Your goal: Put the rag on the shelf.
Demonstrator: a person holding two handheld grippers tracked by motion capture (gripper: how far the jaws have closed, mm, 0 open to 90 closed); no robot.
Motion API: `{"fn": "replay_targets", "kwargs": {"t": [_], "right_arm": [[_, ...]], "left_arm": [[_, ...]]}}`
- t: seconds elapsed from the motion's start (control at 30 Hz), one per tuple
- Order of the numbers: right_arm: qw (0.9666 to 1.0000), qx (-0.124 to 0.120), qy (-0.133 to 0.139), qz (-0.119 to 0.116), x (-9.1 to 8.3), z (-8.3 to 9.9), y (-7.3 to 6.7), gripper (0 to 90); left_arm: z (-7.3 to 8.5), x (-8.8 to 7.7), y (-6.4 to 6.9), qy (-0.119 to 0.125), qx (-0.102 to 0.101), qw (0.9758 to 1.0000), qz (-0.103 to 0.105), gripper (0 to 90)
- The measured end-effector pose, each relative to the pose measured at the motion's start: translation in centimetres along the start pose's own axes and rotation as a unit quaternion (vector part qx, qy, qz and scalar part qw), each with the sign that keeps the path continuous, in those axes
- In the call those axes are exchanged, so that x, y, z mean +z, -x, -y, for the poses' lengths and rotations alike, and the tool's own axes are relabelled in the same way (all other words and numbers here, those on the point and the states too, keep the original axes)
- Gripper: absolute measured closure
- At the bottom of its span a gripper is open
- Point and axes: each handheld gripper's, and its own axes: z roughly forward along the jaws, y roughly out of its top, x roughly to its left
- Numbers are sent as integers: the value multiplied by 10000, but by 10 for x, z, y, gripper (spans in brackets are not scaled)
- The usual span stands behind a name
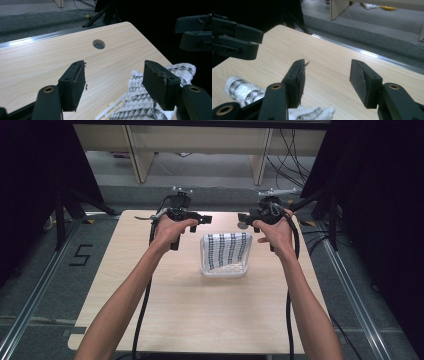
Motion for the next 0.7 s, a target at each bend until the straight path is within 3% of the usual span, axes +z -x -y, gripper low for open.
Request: {"fn": "replay_targets", "kwargs": {"t": [0.2, 0.23, 0.43, 0.7], "right_arm": [[10000, -15, -20, -58, -5, 0, -3, 406], [9999, 74, -49, -55, -7, 0, -5, 398], [9999, -74, 14, -106, -15, -1, -11, 365], [9997, -237, -5, -97, -23, 3, -21, 359]], "left_arm": [[1, -7, -1, 34, -20, 10000, -23, 325], [1, -8, -1, 14, -24, 10000, -9, 323], [5, -14, 0, 43, -8, 10000, -34, 316], [7, -25, 7, 108, 163, 9998, -59, 313]]}}
